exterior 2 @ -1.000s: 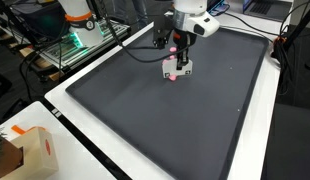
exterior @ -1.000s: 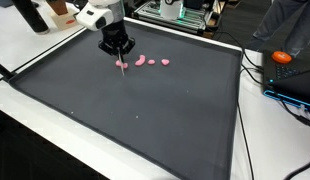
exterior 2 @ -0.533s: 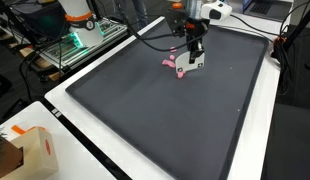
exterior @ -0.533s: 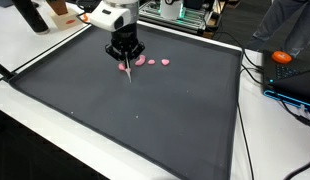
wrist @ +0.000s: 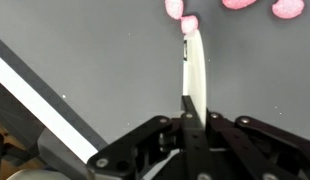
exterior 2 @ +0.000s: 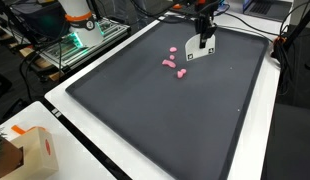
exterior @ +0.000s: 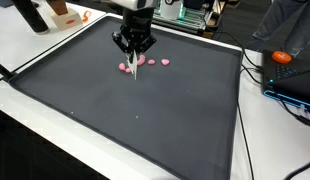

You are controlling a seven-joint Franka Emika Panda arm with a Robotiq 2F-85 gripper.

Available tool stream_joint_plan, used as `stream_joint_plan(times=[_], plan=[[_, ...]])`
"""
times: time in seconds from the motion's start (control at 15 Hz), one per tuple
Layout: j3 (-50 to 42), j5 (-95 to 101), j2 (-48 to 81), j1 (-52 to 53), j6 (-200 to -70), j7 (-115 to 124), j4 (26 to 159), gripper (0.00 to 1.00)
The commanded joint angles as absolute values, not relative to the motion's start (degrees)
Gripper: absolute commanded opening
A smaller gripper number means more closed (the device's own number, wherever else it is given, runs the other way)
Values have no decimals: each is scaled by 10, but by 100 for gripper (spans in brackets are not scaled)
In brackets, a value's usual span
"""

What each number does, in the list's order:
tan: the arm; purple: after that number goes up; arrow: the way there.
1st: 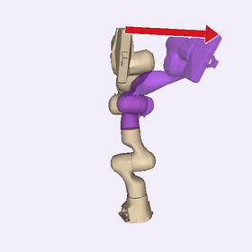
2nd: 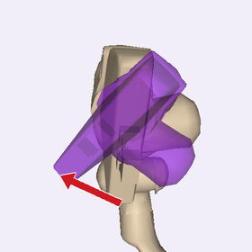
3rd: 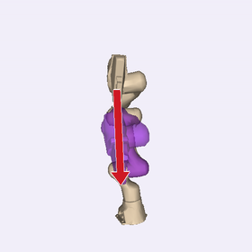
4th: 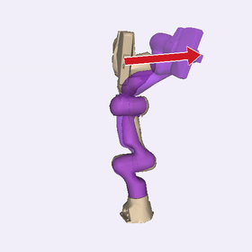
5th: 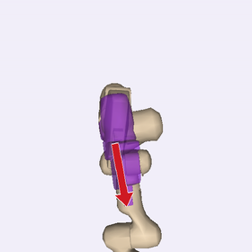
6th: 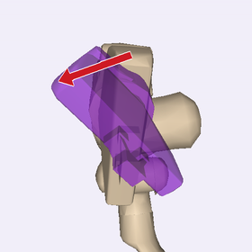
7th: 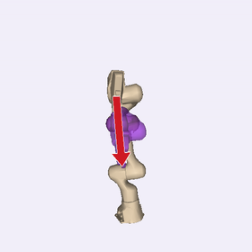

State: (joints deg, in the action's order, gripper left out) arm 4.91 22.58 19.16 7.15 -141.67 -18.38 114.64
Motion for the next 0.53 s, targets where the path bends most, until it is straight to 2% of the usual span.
stream_joint_plan(times=[0.0,0.47], plan=[[45,260,154,97,-1389,-139,1175,1],[61,294,134,135,-1311,-79,1184,1]])
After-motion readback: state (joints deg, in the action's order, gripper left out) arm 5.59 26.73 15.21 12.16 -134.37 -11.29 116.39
